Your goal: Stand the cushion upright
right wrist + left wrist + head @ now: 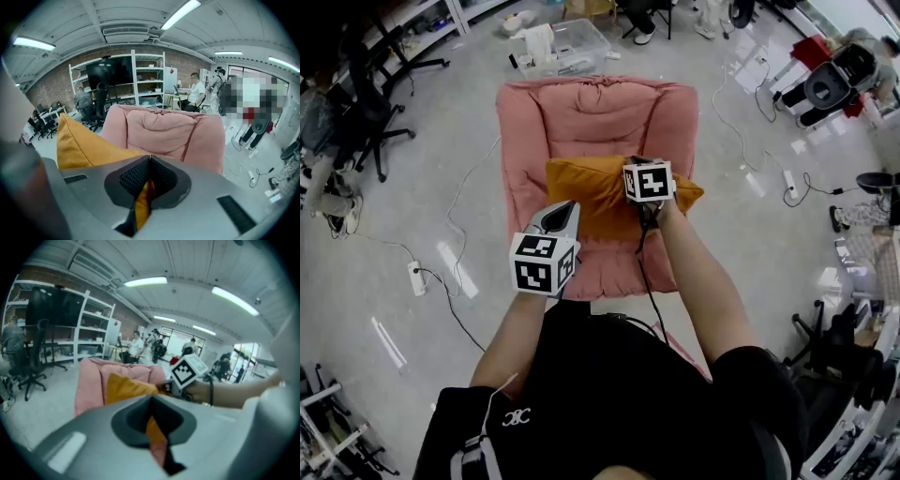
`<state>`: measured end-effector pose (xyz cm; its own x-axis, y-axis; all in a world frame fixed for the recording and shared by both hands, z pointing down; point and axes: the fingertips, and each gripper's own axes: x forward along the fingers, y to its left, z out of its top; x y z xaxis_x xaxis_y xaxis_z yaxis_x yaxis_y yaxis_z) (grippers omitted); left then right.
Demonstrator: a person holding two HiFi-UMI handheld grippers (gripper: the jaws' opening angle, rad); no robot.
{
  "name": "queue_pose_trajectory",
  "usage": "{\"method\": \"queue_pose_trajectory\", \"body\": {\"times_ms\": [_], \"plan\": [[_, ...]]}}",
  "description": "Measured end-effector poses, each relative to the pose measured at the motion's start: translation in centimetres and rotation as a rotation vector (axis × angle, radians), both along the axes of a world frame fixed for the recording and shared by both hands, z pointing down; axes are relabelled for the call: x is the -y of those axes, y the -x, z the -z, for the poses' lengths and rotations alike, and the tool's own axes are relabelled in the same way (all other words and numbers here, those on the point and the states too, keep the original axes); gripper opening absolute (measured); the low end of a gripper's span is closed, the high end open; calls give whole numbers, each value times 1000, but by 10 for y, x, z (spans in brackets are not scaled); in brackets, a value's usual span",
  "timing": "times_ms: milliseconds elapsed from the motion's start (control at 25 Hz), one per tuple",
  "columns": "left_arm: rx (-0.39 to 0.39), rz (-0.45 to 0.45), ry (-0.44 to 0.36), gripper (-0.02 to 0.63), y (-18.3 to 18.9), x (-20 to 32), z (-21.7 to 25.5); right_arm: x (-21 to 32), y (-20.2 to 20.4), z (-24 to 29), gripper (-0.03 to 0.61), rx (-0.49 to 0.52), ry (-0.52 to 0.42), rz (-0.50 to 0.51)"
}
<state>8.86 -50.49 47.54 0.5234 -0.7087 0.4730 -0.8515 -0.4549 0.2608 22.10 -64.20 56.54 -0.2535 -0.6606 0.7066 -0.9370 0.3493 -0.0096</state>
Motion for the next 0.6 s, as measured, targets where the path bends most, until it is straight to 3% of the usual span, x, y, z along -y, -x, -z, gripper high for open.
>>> {"method": "queue_pose_trajectory", "body": {"times_ms": [160,360,600], "plan": [[7,3,53,0,16,24,-20,44,4,-10,2,-25,7,-2],[18,-9,93,0,32,49,-32,93,5,-20,3,-126,-20,15],[27,-68,105,0,27,68,-32,125,-10,7,3,-181,-177,-9]]}}
